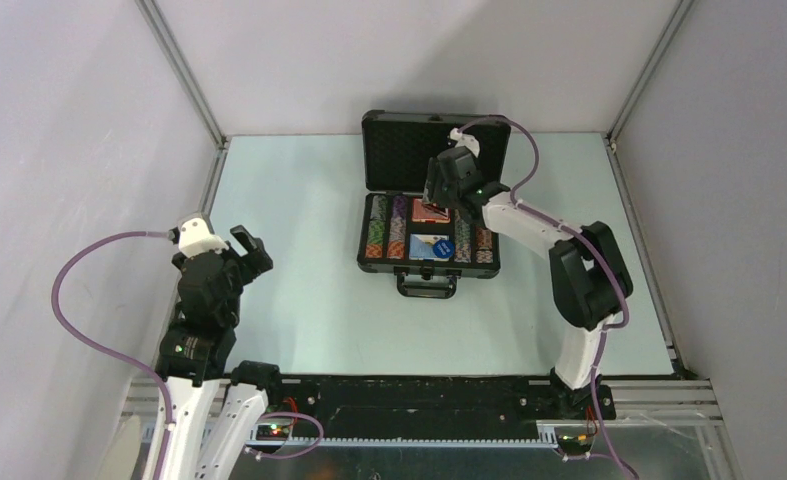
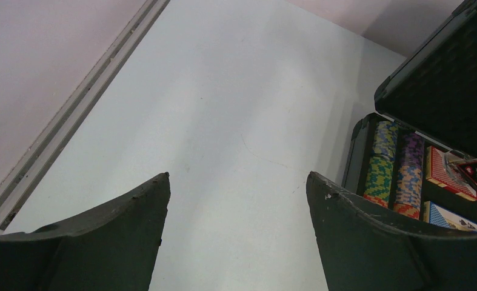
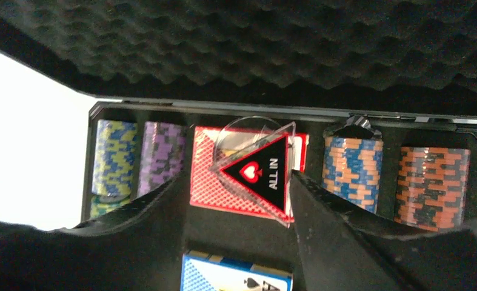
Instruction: Pack up texas hold em set
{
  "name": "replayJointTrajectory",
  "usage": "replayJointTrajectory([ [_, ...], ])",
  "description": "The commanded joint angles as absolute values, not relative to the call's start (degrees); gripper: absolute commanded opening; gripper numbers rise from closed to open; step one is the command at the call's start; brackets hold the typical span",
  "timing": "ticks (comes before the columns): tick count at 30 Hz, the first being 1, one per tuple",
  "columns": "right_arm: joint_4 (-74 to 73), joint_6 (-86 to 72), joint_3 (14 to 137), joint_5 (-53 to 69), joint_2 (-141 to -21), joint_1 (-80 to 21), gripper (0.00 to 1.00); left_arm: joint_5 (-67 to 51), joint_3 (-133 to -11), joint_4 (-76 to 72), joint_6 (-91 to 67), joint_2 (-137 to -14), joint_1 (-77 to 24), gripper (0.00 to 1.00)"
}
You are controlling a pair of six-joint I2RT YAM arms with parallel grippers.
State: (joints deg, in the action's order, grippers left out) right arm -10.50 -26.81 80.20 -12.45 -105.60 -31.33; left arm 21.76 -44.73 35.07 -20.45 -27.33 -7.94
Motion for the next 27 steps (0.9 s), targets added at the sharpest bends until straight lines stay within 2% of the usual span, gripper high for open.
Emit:
replayJointTrajectory([
  [1,-3.26,-28.47,80.55,-19.64,-107.72,-30.88,0.61,21.46,-44.51,33.54,-19.24,-27.07,-8.18,0.88],
  [4,-3.52,-28.48,81.50,-20.71,-109.24,-30.79,0.52,21.51,-44.49,33.57,-19.17,-26.97,-8.20,0.87],
  [15,-7.69,-27.34,85.47,-22.14,-113.69,-30.70,0.50,21.45,-44.51,33.55,-19.19,-27.07,-8.22,0.87],
  [19,-8.47,-26.55,86.03,-21.88,-113.98,-31.34,0.44,21.42,-44.51,33.57,-19.18,-27.06,-8.18,0.88],
  [27,-10.36,-24.81,84.94,-22.23,-112.58,-33.13,0.42,21.23,-44.54,33.57,-19.20,-27.15,-8.20,0.88],
])
